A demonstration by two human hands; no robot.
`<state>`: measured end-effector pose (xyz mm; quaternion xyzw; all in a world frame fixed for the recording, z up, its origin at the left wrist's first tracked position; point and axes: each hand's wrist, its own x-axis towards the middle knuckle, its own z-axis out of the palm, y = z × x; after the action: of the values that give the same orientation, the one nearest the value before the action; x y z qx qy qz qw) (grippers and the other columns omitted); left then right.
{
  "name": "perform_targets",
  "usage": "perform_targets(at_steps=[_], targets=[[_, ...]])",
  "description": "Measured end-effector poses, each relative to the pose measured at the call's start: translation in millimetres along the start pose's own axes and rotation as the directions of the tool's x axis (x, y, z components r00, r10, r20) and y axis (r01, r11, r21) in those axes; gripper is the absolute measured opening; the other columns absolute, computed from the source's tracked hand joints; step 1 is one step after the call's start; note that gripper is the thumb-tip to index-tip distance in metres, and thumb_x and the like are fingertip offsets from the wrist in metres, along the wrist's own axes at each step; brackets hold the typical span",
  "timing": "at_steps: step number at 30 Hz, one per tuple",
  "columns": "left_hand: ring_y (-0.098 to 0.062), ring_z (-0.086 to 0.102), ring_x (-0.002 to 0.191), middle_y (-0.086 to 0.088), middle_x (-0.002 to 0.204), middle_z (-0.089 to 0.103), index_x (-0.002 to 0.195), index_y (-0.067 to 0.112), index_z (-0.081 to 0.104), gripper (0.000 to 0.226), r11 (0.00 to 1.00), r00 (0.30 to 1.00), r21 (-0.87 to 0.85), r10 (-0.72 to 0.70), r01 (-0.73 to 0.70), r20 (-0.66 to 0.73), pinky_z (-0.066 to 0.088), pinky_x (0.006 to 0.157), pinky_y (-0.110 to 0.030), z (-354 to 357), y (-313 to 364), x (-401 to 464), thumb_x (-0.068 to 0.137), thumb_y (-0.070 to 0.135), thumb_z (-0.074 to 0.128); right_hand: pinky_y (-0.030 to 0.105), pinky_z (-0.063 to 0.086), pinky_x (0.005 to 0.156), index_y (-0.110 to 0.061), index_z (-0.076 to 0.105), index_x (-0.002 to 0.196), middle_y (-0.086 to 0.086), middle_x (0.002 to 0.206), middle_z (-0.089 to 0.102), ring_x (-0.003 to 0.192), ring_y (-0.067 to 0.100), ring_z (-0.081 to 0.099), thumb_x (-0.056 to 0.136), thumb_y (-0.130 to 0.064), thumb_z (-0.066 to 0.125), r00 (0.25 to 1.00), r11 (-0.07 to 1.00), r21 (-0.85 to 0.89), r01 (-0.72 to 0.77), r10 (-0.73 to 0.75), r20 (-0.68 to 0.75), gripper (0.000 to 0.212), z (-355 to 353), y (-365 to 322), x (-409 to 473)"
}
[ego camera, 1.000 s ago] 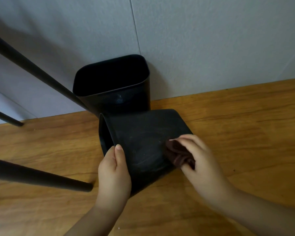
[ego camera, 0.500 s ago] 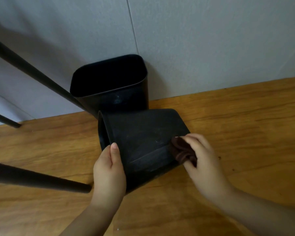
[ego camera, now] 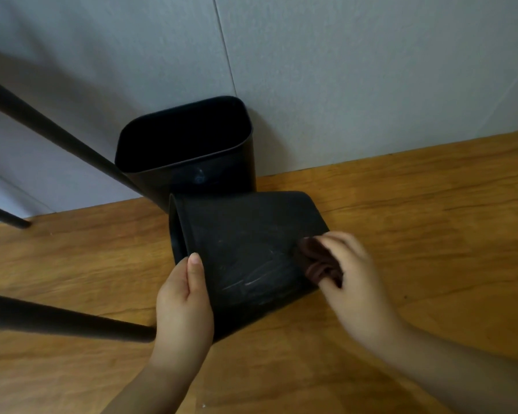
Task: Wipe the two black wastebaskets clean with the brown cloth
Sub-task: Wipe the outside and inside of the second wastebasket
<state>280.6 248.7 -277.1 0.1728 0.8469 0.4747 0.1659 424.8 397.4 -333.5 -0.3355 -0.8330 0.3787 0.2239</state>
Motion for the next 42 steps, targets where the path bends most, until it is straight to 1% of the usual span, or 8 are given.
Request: perform_targets(at_steps=[4, 8, 11, 18, 24, 32, 38, 42], targets=[[-0.025, 0.061, 0.075, -0.012, 0.080, 0.063, 0.083, 0.012, 0.060, 0.043, 1.000, 1.000, 0.001, 0.024, -0.024, 0.005, 0.046, 0.061, -0.026, -1, -2, -1, 0.100, 0.038, 0.031, 0.019, 0.037, 0.102, -0.037, 0.056, 0.128, -0.023, 0.130, 0.043, 0.124, 0.004, 0.042, 0.082, -0.009, 0.069, 0.933, 0.964, 0.068, 0.257, -0.266, 0.243, 0.056, 0, -22, -18], [-0.024, 0.059, 0.071, -0.010, 0.076, 0.062, 0.081, 0.011, 0.060, 0.044, 1.000, 1.000, 0.004, 0.020, -0.020, -0.003, 0.043, 0.059, -0.027, -4, -4, -1, 0.100, 0.038, 0.030, 0.028, 0.040, 0.106, -0.033, 0.054, 0.128, -0.024, 0.129, 0.044, 0.124, 0.001, 0.044, 0.085, -0.011, 0.066, 0.996, 1.000, 0.016, 0.017, -0.019, 0.086, 0.050, -8, 17, -4], [-0.029, 0.060, 0.075, -0.015, 0.081, 0.062, 0.083, 0.010, 0.060, 0.044, 1.000, 1.000, 0.005, 0.015, -0.015, 0.001, 0.046, 0.062, -0.030, -3, -2, -2, 0.101, 0.038, 0.030, 0.034, 0.044, 0.105, -0.027, 0.051, 0.132, -0.015, 0.130, 0.047, 0.123, 0.010, 0.049, 0.085, -0.013, 0.066, 0.978, 0.979, -0.060, -0.197, 0.192, -0.077, 0.052, -12, 31, 9], [-0.031, 0.061, 0.080, -0.018, 0.085, 0.064, 0.086, 0.009, 0.061, 0.046, 1.000, 1.000, 0.005, 0.010, -0.010, 0.020, 0.049, 0.068, -0.033, -5, -3, 0, 0.100, 0.039, 0.030, 0.018, 0.036, 0.104, -0.035, 0.056, 0.129, -0.025, 0.129, 0.042, 0.124, 0.000, 0.042, 0.084, -0.007, 0.067, 0.964, 0.986, 0.080, 0.146, -0.160, 0.210, 0.054, -3, -8, -16], [-0.022, 0.059, 0.073, -0.011, 0.079, 0.063, 0.083, 0.011, 0.061, 0.043, 1.000, 0.999, -0.025, 0.008, -0.007, 0.031, 0.042, 0.060, -0.025, -7, -1, -2, 0.101, 0.037, 0.031, 0.034, 0.044, 0.105, -0.025, 0.050, 0.135, -0.011, 0.133, 0.047, 0.124, 0.011, 0.048, 0.087, -0.011, 0.065, 0.982, 0.982, -0.046, -0.183, 0.181, -0.052, 0.053, -12, 28, 8], [-0.026, 0.063, 0.078, -0.013, 0.081, 0.065, 0.084, 0.010, 0.062, 0.045, 0.999, 0.998, -0.040, -0.016, 0.018, 0.060, 0.045, 0.062, -0.028, -9, 1, 2, 0.100, 0.040, 0.032, 0.027, 0.043, 0.101, -0.036, 0.055, 0.130, -0.024, 0.127, 0.042, 0.120, 0.004, 0.046, 0.083, -0.011, 0.068, 0.960, 0.975, 0.056, 0.214, -0.221, 0.172, 0.054, 5, -20, -10], [-0.020, 0.069, 0.080, -0.008, 0.082, 0.074, 0.083, 0.012, 0.068, 0.048, 0.933, 0.969, -0.288, -0.166, 0.214, 0.180, 0.048, 0.069, -0.030, -14, 6, -6, 0.090, 0.049, 0.038, 0.031, 0.045, 0.101, -0.026, 0.057, 0.129, -0.017, 0.125, 0.048, 0.119, 0.009, 0.050, 0.086, -0.011, 0.069, 0.986, 0.982, 0.135, 0.134, -0.145, 0.080, 0.047, 9, -15, -3], [-0.018, 0.070, 0.090, -0.005, 0.094, 0.074, 0.098, 0.012, 0.070, 0.039, 0.940, 0.943, -0.317, -0.012, 0.125, 0.333, 0.050, 0.078, -0.031, -17, 1, -17, 0.085, 0.039, 0.046, 0.020, 0.042, 0.101, -0.023, 0.059, 0.127, -0.017, 0.121, 0.051, 0.116, 0.000, 0.051, 0.089, -0.013, 0.067, 0.998, 0.969, 0.246, 0.038, -0.047, 0.031, 0.040, 6, -18, 3]])
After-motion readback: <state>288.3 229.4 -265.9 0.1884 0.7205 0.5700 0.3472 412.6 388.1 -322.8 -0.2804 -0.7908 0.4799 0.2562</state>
